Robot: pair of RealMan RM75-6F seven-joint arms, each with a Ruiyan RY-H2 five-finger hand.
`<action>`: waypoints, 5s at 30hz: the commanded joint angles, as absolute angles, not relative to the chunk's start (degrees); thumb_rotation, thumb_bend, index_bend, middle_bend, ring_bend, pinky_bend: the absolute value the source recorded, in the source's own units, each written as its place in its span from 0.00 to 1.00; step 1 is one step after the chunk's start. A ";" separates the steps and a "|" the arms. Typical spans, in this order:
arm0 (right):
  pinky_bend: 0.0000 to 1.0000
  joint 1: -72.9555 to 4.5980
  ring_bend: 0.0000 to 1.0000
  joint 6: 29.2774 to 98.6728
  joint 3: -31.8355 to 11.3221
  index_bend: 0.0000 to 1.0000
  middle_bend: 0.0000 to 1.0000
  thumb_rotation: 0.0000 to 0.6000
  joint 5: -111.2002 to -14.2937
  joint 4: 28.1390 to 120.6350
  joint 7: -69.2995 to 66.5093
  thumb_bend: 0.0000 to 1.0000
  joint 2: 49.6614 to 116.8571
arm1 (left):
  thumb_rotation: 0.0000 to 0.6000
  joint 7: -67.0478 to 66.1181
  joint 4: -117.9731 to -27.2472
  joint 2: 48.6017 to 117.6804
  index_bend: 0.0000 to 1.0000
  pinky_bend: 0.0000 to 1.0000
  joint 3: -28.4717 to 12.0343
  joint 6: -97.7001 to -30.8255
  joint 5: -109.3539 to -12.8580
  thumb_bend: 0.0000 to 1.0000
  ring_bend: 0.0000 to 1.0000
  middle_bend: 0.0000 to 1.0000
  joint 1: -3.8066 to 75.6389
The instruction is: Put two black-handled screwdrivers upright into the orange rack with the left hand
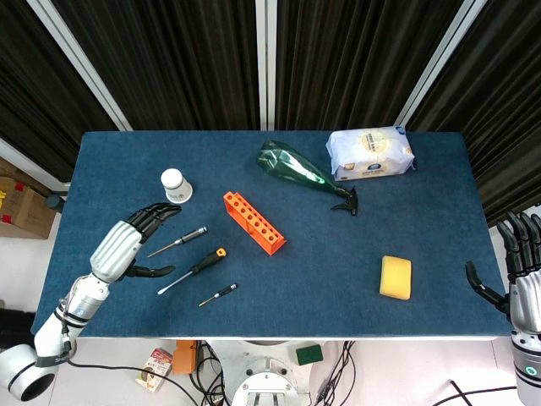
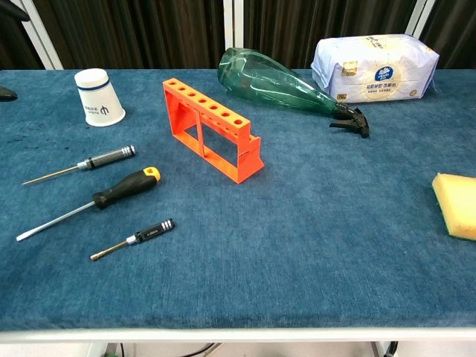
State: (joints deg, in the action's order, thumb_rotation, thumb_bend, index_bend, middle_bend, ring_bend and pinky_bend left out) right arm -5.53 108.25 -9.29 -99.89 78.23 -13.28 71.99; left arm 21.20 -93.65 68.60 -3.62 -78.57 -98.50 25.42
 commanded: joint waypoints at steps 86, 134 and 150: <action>0.00 -4.37 0.00 108.93 -10.30 0.00 0.00 1.00 -94.63 74.54 -16.01 0.37 73.02 | 0.81 -27.86 -87.36 97.63 0.51 0.25 0.53 -65.98 -84.14 0.23 0.14 0.25 26.10; 0.00 -4.49 0.00 108.57 -10.57 0.00 0.00 1.00 -94.34 74.41 -16.35 0.38 73.14 | 0.96 -30.91 -89.37 97.89 0.62 0.27 0.56 -69.37 -85.51 0.33 0.14 0.28 25.24; 0.00 -4.66 0.00 108.91 -10.42 0.00 0.00 1.00 -95.01 74.55 -16.43 0.38 73.43 | 0.98 1.02 -97.72 90.66 0.62 0.27 -7.99 -75.66 -84.86 0.33 0.16 0.27 24.47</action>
State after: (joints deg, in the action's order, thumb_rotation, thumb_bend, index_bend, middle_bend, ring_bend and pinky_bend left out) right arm -4.66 108.91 -10.42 -95.02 74.55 -16.43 73.42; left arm -8.08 -95.67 92.83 -4.19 -75.39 -87.11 24.11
